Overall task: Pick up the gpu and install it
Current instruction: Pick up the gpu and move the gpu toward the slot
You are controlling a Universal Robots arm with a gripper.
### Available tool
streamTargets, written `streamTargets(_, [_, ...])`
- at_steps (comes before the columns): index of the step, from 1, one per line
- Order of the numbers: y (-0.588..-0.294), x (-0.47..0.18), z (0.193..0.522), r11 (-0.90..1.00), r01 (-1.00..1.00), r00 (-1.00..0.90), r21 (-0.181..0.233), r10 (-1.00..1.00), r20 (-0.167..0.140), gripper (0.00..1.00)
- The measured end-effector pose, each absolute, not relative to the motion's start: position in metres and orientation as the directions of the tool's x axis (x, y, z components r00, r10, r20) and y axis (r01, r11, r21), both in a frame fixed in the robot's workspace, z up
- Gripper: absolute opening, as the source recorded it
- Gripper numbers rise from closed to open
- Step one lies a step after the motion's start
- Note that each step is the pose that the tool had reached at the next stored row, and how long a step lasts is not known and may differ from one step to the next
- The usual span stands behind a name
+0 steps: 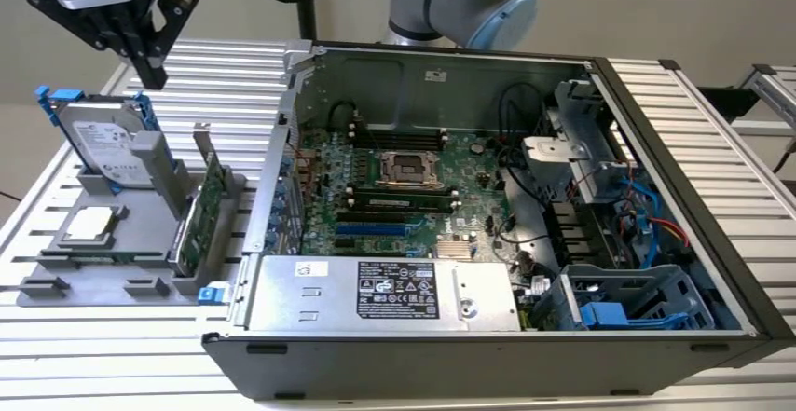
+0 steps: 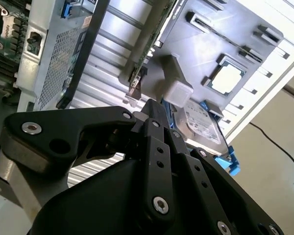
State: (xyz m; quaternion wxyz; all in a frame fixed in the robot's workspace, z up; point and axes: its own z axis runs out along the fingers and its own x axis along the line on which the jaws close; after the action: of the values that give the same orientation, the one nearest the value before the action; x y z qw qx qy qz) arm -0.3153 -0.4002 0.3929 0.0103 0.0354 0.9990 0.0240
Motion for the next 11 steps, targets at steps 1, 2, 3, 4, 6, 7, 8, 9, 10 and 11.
streamTargets(1, [-0.4010,-0.3154,0.3929,0.996,0.070,-0.997,0.049,0.071,-0.019,0.00])
streamTargets(2, [-0.4017,-0.3153,0.3929,0.996,0.070,-0.997,0.049,0.071,-0.019,0.00])
streamTargets(3, [-0.4025,-0.3153,0.3929,0.996,0.070,-0.997,0.049,0.071,-0.019,0.00])
streamTargets(4, [-0.4032,-0.3153,0.3929,0.996,0.070,-0.997,0.049,0.071,-0.019,0.00])
streamTargets(6, [-0.4045,-0.3153,0.3929,0.996,0.070,-0.997,0.049,0.071,-0.019,0.00])
streamTargets(7, [-0.4052,-0.3152,0.3929,0.996,0.070,-0.997,0.049,0.071,-0.019,0.00])
streamTargets(8, [-0.4058,-0.3151,0.3929,0.996,0.070,-0.997,0.049,0.071,-0.019,0.00])
streamTargets(9, [-0.4064,-0.3150,0.3929,0.996,0.070,-0.997,0.049,0.071,-0.019,0.00])
streamTargets(10, [-0.4071,-0.3149,0.3929,0.996,0.070,-0.997,0.049,0.071,-0.019,0.00])
streamTargets(11, [-0.4077,-0.3147,0.3929,0.996,0.070,-0.997,0.049,0.071,-0.019,0.00])
